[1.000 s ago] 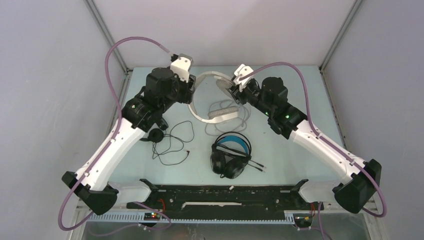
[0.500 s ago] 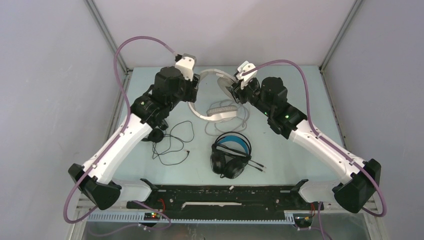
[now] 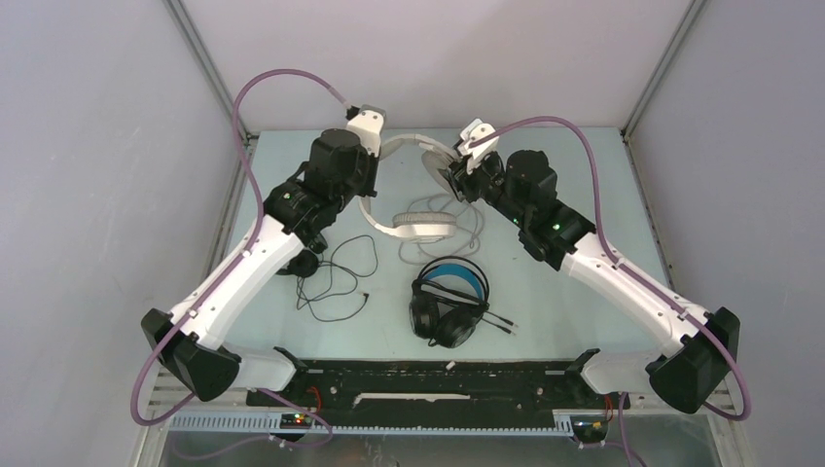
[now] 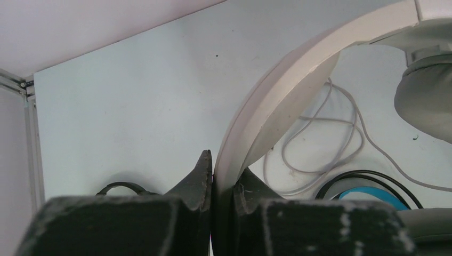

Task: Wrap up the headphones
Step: Wrap the headphones cable around the headphones.

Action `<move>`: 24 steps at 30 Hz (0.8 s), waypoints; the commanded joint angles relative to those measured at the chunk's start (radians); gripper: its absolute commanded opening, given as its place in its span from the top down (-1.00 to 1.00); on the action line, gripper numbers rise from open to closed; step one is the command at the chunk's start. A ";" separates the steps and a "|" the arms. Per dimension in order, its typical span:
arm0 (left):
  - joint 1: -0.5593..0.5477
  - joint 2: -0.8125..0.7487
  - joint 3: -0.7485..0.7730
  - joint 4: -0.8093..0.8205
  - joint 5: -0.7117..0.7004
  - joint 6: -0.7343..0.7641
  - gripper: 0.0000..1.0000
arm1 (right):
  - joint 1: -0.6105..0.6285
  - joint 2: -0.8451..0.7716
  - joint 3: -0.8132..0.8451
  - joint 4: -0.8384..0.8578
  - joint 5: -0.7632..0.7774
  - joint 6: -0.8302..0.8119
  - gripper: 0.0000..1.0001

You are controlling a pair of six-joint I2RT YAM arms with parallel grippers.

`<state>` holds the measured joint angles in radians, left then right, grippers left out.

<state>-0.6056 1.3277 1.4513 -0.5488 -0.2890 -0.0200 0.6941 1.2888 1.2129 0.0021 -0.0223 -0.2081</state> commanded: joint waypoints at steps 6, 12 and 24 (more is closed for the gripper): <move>0.004 -0.054 0.007 0.047 -0.002 0.030 1.00 | -0.034 -0.011 0.043 0.077 -0.052 0.081 0.49; 0.013 -0.056 0.040 0.006 0.029 0.039 1.00 | -0.116 -0.033 0.043 0.035 -0.254 0.169 -0.30; 0.141 -0.037 0.184 -0.060 0.053 -0.068 1.00 | -0.316 -0.175 -0.072 0.108 -0.666 0.203 -0.65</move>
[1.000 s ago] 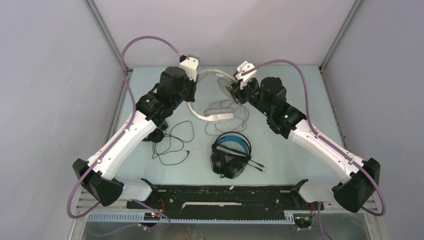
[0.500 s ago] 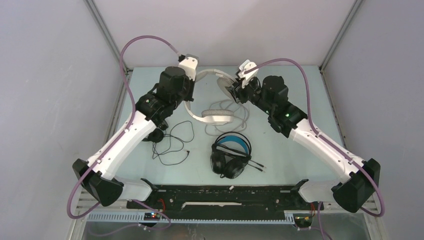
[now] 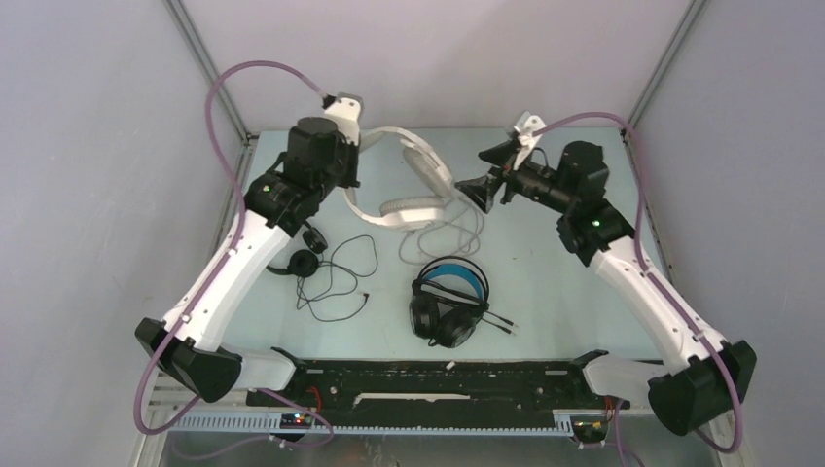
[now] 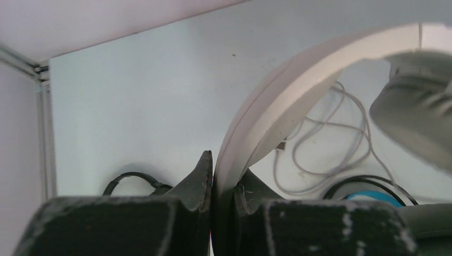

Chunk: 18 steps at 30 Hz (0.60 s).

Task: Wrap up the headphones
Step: Wrap the headphones cable around the headphones.

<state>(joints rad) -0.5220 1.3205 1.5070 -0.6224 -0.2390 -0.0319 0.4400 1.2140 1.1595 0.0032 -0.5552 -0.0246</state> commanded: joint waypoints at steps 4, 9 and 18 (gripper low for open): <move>0.062 -0.035 0.168 0.016 0.037 -0.078 1.00 | -0.094 -0.132 -0.036 0.102 -0.201 -0.011 -0.66; 0.063 -0.043 0.229 -0.009 0.104 -0.135 1.00 | -0.110 -0.159 -0.100 0.137 -0.304 -0.030 -0.63; 0.076 -0.066 0.295 0.014 0.218 -0.247 1.00 | -0.097 -0.180 -0.254 0.317 -0.311 -0.055 -0.55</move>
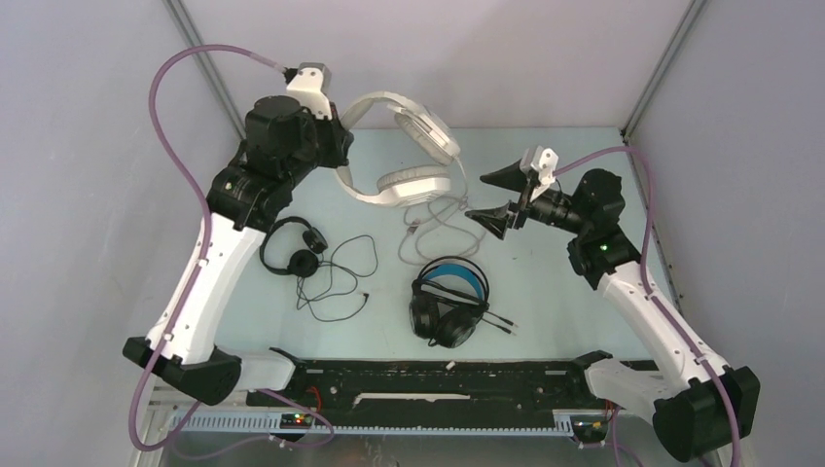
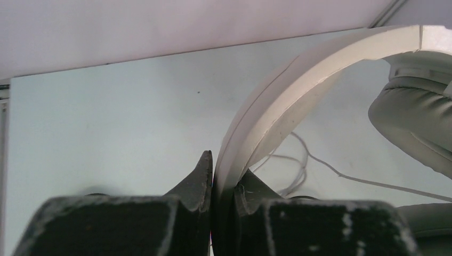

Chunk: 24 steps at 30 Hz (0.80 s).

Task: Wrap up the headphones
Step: Wrap the headphones cable around the headphones.

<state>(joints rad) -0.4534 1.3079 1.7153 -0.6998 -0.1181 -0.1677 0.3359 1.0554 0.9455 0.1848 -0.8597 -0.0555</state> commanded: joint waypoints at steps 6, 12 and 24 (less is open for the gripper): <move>0.020 -0.069 0.110 0.132 0.197 -0.176 1.00 | 0.032 0.006 -0.075 0.256 -0.007 -0.034 -0.51; 0.031 -0.088 0.110 0.174 0.245 -0.234 1.00 | 0.074 0.063 -0.076 0.308 -0.015 -0.053 -0.40; 0.103 -0.140 -0.013 0.391 0.450 -0.450 1.00 | 0.113 0.147 -0.137 0.430 0.036 0.008 -0.10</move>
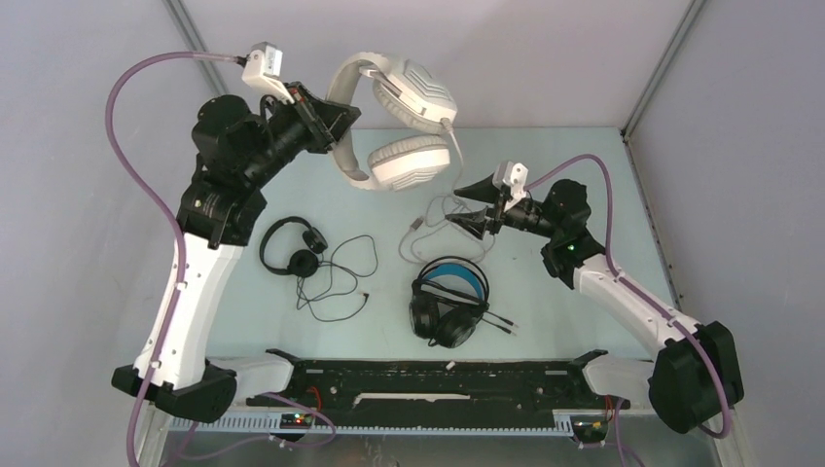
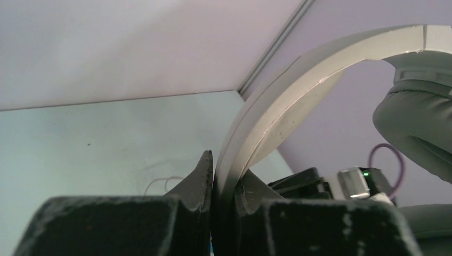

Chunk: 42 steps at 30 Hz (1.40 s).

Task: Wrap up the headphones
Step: Wrap the headphones cable around the headphones.

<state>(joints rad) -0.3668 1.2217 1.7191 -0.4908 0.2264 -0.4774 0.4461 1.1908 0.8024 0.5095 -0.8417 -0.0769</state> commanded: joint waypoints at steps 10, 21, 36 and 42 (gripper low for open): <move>0.037 -0.071 -0.055 0.213 0.139 -0.170 1.00 | 0.058 0.046 0.007 0.214 0.034 0.047 -0.23; 0.047 -0.078 -0.087 0.231 0.140 -0.170 1.00 | 0.121 0.083 0.017 0.216 0.023 0.039 -0.08; 0.051 -0.088 -0.155 0.244 0.198 -0.170 1.00 | 0.140 0.084 0.040 0.196 0.093 0.065 0.99; 0.043 -0.097 -0.271 0.277 0.340 -0.196 1.00 | 0.136 0.096 0.040 0.199 0.113 0.091 1.00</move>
<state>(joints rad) -0.3237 1.1568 1.5028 -0.3145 0.4305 -0.6052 0.5846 1.2793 0.8051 0.6678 -0.7700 -0.0143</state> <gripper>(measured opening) 0.144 0.029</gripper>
